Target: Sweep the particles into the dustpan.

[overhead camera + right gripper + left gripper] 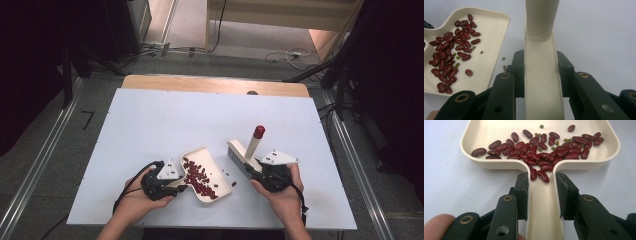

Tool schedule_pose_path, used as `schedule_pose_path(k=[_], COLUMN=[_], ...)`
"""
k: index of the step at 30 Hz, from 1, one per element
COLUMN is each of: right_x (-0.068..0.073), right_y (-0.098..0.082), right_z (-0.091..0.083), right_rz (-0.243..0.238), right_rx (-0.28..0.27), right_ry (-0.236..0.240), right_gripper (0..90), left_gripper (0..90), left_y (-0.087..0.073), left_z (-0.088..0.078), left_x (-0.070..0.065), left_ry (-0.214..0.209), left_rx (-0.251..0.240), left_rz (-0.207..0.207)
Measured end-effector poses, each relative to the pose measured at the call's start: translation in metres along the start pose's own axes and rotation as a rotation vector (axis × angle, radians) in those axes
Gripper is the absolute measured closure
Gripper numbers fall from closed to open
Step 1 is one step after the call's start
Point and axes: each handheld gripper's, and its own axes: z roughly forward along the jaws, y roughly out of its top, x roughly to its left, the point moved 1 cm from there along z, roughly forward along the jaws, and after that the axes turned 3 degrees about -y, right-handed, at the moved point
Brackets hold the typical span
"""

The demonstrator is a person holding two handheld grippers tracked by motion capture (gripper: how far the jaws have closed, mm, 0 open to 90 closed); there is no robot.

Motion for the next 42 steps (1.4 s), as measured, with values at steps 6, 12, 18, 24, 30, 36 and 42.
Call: schedule_pose_path(k=[6,12,18,24,30,36,42], right_x=[0.011,0.022,0.034,0.048,0.065,0.086,0.086], right_y=[0.002,0.004,0.005,0.007,0.009,0.015,0.019], right_z=[0.000,0.002,0.003,0.005,0.005,0.002,-0.004], right_rz=[0.011,0.006,-0.003,-0.012,-0.032,-0.061,-0.061], right_rx=[0.013,0.023,0.030,0.035,0.027,0.012,-0.015], right_ry=[-0.012,-0.017,-0.013,-0.008,0.023,0.102,0.140], right_gripper=[65.3,65.3,65.3,65.3,65.3,65.4,65.4], left_gripper=[66.5,66.5,66.5,66.5,66.5,66.4,66.4], left_y=[-0.001,0.000,0.001,0.003,0.004,0.004,0.003], left_z=[-0.002,-0.002,0.000,0.003,0.004,0.005,0.005], left_x=[-0.004,-0.006,-0.008,-0.012,-0.013,-0.012,-0.011], left_ry=[-0.010,-0.015,-0.022,-0.029,-0.032,-0.034,-0.035], left_rx=[0.007,0.010,0.016,0.016,0.018,0.017,0.015], left_rz=[0.016,0.024,0.036,0.043,0.048,0.051,0.055])
